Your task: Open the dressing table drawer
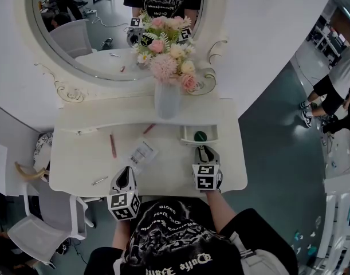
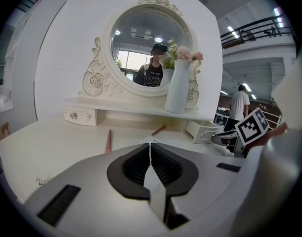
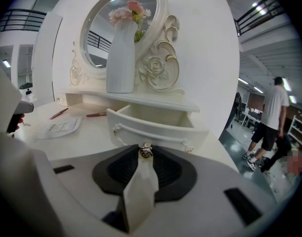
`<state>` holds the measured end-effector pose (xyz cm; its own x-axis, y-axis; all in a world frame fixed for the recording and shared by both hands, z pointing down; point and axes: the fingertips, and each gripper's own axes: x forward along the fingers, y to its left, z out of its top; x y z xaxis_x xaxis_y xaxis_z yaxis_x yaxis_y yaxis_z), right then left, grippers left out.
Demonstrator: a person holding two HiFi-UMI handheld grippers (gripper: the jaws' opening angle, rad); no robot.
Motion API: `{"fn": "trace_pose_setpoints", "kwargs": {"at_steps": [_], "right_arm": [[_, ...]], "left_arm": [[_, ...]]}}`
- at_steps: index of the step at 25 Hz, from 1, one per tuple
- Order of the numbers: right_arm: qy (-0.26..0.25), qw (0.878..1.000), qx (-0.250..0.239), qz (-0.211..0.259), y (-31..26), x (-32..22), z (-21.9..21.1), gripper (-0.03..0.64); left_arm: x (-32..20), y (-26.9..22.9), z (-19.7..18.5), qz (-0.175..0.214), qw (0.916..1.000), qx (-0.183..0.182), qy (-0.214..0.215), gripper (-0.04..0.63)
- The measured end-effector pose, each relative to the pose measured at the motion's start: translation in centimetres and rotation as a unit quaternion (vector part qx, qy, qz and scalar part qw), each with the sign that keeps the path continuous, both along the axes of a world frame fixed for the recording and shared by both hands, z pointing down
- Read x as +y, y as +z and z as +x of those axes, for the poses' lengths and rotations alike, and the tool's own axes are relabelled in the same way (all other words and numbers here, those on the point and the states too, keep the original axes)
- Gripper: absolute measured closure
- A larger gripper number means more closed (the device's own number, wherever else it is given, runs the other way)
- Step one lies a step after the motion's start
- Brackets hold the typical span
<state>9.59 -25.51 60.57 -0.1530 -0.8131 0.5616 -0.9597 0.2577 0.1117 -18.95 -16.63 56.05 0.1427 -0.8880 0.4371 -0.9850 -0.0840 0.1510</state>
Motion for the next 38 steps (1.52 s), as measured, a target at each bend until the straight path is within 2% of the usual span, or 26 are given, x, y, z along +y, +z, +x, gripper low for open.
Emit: {"fn": "trace_pose_setpoints", "kwargs": {"at_steps": [33, 36, 38], "right_arm": [[-0.013, 1.000, 0.012, 0.012, -0.39, 0.63, 0.18, 0.517], [-0.006, 1.000, -0.024, 0.007, 0.15, 0.82, 0.14, 0.517], [-0.006, 0.998, -0.055, 0.002, 0.35, 0.97, 0.04, 0.476]], "left_arm": [[0.19, 0.05, 0.39, 0.003, 0.9999, 0.007, 0.007, 0.574], [0.28, 0.05, 0.53, 0.003, 0.9999, 0.007, 0.008, 0.574], [0.32, 0.06, 0.58, 0.003, 0.9999, 0.006, 0.008, 0.574]]}}
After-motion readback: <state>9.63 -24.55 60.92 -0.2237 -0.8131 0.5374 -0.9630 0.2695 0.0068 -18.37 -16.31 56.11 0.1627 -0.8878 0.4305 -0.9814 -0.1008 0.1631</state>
